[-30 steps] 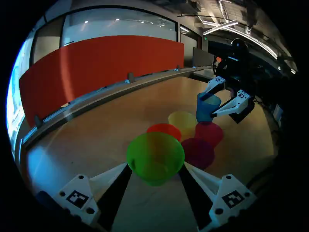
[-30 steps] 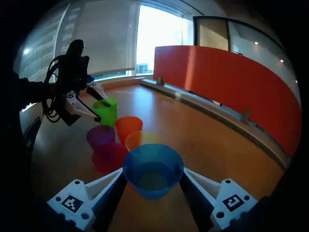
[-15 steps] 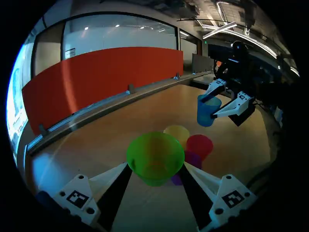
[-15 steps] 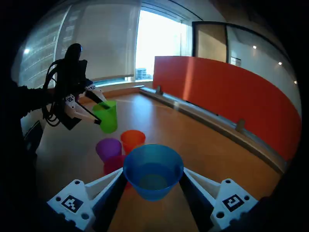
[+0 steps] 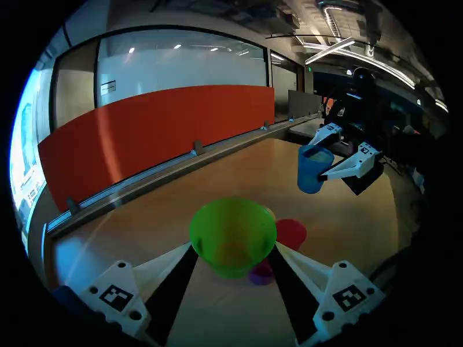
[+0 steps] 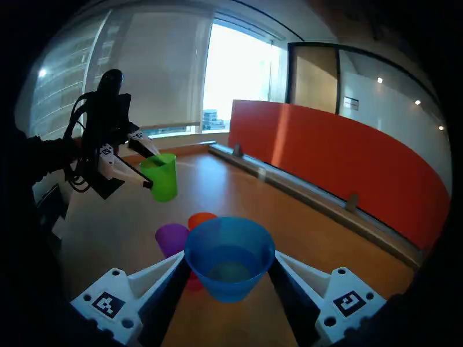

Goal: Pour water

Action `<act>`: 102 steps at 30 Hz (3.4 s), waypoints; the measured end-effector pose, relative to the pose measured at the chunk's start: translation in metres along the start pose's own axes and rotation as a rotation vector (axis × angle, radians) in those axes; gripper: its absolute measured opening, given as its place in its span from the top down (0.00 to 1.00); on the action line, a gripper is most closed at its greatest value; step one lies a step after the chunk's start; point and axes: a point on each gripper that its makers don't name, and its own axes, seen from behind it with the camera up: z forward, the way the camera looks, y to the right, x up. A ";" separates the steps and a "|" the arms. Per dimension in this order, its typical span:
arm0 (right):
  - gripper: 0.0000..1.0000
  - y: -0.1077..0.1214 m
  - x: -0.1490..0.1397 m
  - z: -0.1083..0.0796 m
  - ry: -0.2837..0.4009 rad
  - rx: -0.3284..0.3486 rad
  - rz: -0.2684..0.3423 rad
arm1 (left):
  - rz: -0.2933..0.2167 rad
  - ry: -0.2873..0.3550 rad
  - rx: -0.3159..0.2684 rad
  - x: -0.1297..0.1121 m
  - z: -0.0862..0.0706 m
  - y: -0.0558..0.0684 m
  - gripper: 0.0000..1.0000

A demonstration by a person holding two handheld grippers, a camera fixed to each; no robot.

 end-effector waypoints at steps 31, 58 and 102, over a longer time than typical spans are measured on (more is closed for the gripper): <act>0.11 -0.016 0.029 -0.016 0.110 -0.010 0.004 | -0.016 0.146 0.039 0.036 -0.028 0.009 0.17; 0.11 -0.021 0.036 -0.014 0.197 -0.009 0.017 | -0.042 0.201 0.029 0.041 -0.034 0.019 0.17; 0.11 -0.038 0.059 0.000 0.329 0.000 0.016 | -0.089 0.313 0.024 0.051 -0.039 0.029 0.17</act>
